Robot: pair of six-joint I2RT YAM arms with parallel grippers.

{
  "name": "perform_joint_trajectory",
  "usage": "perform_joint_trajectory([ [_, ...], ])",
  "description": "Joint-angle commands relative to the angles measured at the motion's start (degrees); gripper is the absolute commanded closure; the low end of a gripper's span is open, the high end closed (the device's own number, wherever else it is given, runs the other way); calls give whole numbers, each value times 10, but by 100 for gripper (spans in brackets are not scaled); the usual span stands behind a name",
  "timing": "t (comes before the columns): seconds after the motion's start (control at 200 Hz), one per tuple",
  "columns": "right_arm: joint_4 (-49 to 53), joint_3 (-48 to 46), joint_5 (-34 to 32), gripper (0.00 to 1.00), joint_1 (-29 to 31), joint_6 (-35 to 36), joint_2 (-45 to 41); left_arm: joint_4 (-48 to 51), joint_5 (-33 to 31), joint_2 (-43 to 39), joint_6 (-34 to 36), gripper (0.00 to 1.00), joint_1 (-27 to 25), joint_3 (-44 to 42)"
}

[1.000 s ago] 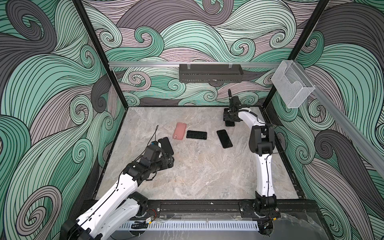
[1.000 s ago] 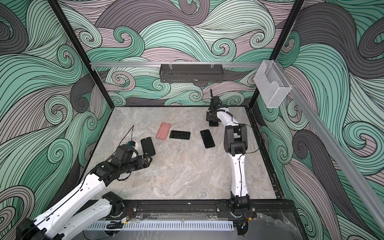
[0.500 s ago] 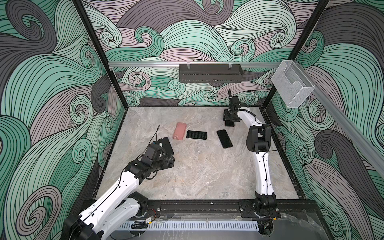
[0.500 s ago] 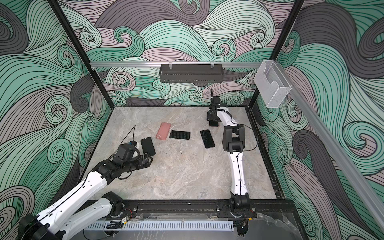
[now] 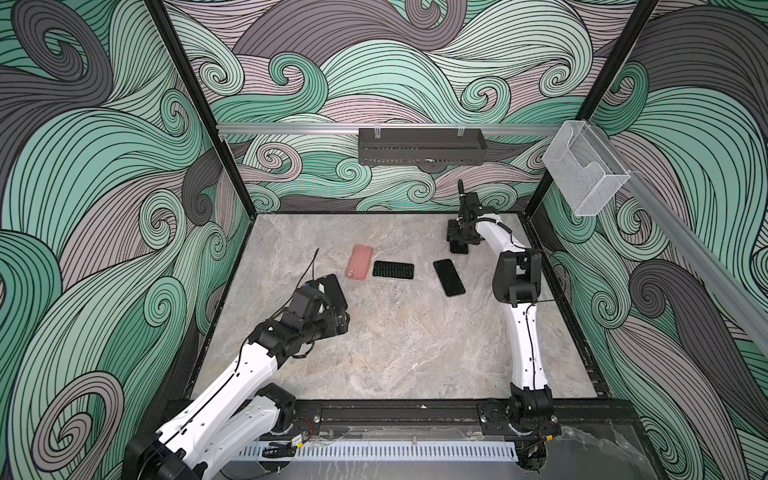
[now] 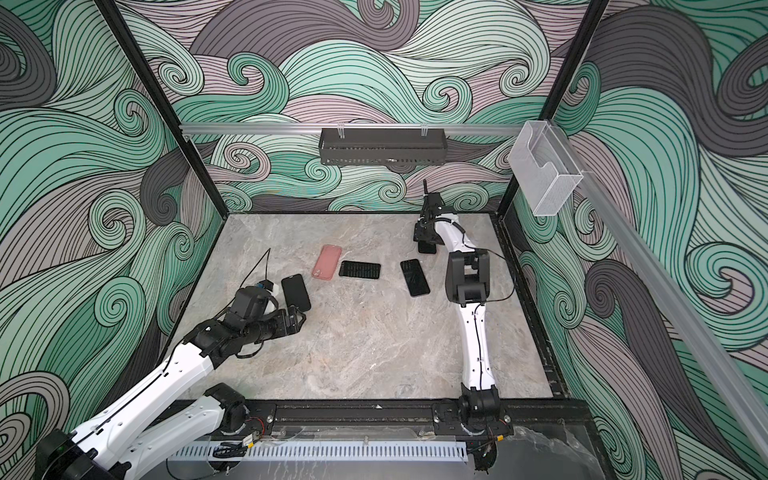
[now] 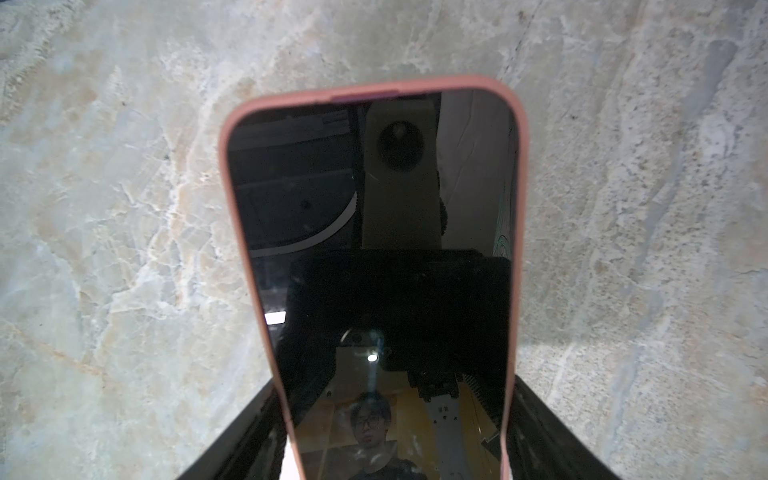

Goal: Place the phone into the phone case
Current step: 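Open the right gripper and lift it off the placed cased phone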

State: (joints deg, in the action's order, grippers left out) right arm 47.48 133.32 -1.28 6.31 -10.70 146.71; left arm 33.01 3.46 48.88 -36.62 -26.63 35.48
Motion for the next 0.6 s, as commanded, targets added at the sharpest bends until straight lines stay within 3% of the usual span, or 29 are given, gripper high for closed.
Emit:
perform_joint_trajectory([
  [0.0, 11, 14, 14, 36, -4, -8, 4, 10, 2, -10, 7, 11, 5, 20],
  [0.3, 12, 7, 26, 20, -4, 1, -4, 14, 2, -22, 3, 11, 5, 19],
  [0.595, 12, -2, 32, 13, -6, 3, -13, 20, 1, -32, 2, 11, 5, 19],
])
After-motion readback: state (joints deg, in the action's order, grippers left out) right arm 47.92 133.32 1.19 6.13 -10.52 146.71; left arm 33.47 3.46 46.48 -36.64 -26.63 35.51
